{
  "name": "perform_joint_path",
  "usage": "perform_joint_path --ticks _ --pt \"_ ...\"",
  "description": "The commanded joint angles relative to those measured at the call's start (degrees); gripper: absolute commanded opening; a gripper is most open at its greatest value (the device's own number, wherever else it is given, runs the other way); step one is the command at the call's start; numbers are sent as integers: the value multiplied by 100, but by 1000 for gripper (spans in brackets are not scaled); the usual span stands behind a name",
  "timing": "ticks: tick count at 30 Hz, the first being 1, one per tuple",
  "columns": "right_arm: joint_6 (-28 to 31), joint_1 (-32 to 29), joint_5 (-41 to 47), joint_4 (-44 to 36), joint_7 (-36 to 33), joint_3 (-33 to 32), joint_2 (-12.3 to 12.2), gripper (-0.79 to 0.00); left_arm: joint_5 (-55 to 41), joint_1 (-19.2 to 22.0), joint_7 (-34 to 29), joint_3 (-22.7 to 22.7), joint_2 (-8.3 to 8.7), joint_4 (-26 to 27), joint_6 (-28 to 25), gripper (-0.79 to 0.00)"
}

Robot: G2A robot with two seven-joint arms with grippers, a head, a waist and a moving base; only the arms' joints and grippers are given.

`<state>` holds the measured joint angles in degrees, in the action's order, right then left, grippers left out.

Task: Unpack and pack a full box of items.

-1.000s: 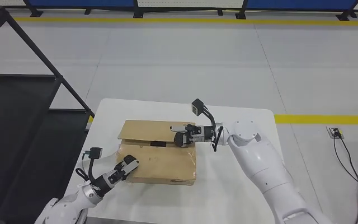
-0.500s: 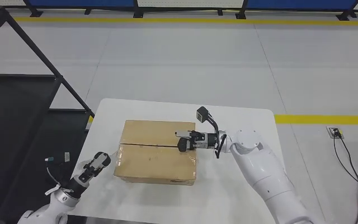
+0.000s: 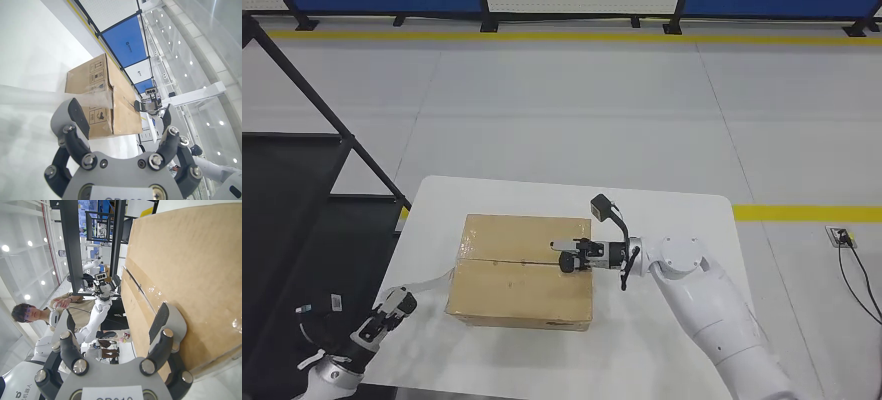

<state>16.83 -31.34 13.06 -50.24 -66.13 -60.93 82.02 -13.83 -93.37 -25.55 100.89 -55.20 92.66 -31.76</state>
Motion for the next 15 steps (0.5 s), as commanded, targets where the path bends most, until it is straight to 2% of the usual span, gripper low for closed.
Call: perform_joint_path --ticks 1,10,15 --pt "1 0 0 0 0 0 0 0 0 0 0 0 0 0 0 0" --pt "1 0 0 0 0 0 0 0 14 -37 -142 -252 -42 -295 248 0" --pt "1 0 0 0 0 0 0 0 -162 296 145 -572 -114 -717 668 0"
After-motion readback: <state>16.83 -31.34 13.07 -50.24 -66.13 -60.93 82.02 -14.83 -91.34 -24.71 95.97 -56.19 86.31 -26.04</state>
